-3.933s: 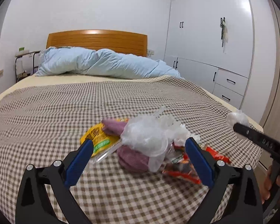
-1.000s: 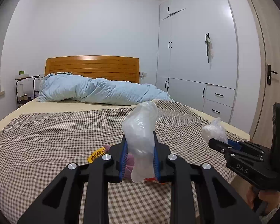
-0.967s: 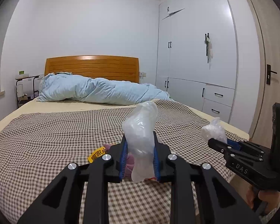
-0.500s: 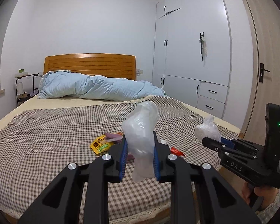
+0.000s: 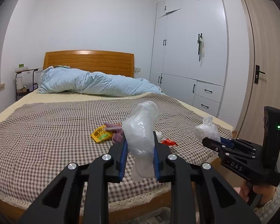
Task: Collect trash
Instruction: 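Carry both clear plastic bags from the bed down toward the bin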
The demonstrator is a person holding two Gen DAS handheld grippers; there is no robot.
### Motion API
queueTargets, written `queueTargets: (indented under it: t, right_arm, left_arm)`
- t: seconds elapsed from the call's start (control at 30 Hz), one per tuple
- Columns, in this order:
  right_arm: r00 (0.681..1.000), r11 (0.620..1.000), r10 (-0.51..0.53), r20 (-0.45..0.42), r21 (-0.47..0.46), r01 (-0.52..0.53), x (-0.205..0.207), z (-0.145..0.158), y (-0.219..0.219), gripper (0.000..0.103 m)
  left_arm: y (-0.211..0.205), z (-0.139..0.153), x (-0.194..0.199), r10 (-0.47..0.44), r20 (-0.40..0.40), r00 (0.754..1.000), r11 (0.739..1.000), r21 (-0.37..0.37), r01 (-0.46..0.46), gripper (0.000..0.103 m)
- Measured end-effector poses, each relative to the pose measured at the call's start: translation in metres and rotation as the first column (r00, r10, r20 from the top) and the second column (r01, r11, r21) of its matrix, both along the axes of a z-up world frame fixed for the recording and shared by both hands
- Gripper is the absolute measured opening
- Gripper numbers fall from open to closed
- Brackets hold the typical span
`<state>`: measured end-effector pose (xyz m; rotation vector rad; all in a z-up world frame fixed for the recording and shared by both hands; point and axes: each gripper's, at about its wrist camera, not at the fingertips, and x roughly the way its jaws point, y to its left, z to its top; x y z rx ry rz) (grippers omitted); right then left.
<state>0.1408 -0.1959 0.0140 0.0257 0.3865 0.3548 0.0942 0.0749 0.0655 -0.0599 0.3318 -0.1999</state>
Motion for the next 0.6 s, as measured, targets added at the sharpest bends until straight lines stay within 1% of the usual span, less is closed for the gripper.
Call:
queueTargets:
  t: [0.1, 0.27, 0.4, 0.6]
  right_arm:
    - [1.000, 1.000, 0.002, -0.009, -0.002, -0.002, -0.005, -0.003, -0.001, 0.024]
    - [0.999, 1.000, 0.020, -0.046, 0.005, -0.020, -0.015, -0.013, -0.006, 0.024]
    - [0.996, 1.000, 0.020, -0.082, -0.003, -0.020, -0.024, -0.026, -0.009, 0.024]
    - [0.989, 1.000, 0.020, -0.149, -0.020, -0.024, -0.032, -0.050, -0.010, 0.024]
  left_arm:
    - [0.003, -0.005, -0.007, -0.013, -0.016, 1.000, 1.000, -0.011, 0.012, 0.021]
    - [0.005, -0.014, -0.016, -0.022, -0.035, 0.999, 1.000, -0.001, 0.022, 0.021]
    - [0.006, -0.024, -0.026, -0.025, -0.051, 0.998, 1.000, 0.014, 0.026, 0.021]
    - [0.003, -0.047, -0.033, -0.038, -0.106, 0.994, 0.999, 0.019, 0.040, 0.021]
